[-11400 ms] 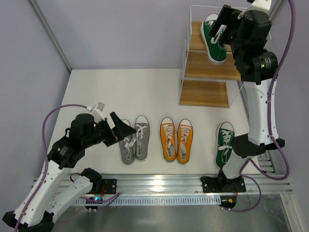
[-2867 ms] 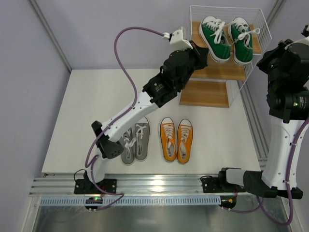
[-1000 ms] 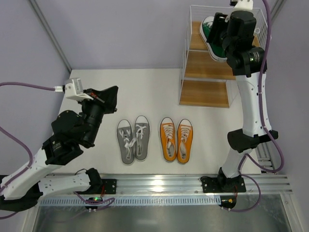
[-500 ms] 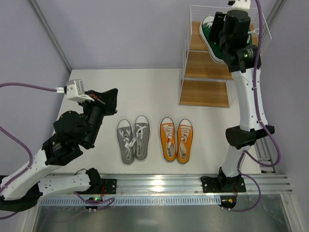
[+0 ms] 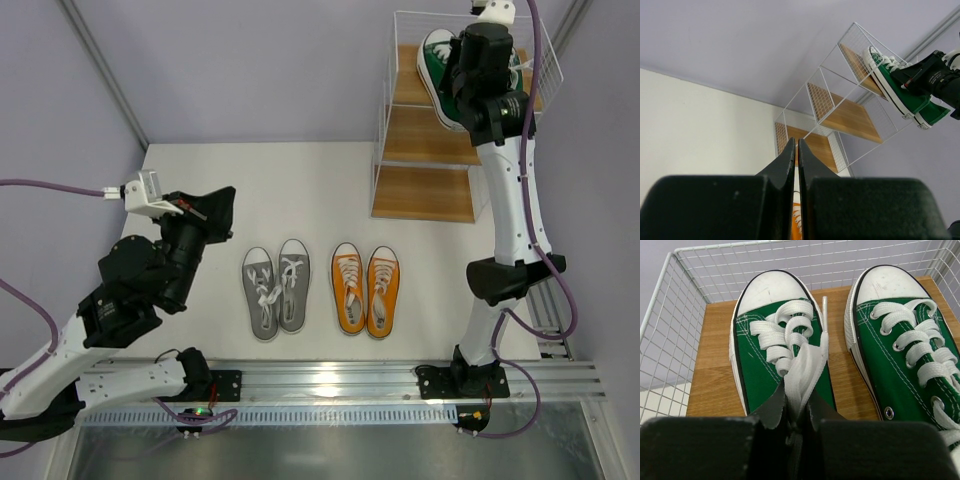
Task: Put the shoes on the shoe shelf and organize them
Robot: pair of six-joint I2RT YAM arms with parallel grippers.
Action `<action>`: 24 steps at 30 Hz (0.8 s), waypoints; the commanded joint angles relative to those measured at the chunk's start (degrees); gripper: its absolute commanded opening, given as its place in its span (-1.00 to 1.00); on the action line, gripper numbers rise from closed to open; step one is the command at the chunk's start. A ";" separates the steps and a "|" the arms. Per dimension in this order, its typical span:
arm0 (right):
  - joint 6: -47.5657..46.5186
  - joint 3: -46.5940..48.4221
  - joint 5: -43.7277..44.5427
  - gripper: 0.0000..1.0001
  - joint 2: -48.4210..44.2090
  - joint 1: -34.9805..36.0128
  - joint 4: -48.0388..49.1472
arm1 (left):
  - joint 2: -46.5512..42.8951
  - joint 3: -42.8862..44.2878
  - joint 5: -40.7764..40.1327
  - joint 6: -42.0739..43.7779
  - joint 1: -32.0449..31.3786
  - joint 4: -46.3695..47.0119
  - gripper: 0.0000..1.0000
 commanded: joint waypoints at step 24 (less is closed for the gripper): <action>4.23 3.96 13.92 -0.92 0.74 -2.97 -3.96 | -0.65 0.48 -1.57 -0.45 -0.07 -0.56 -0.99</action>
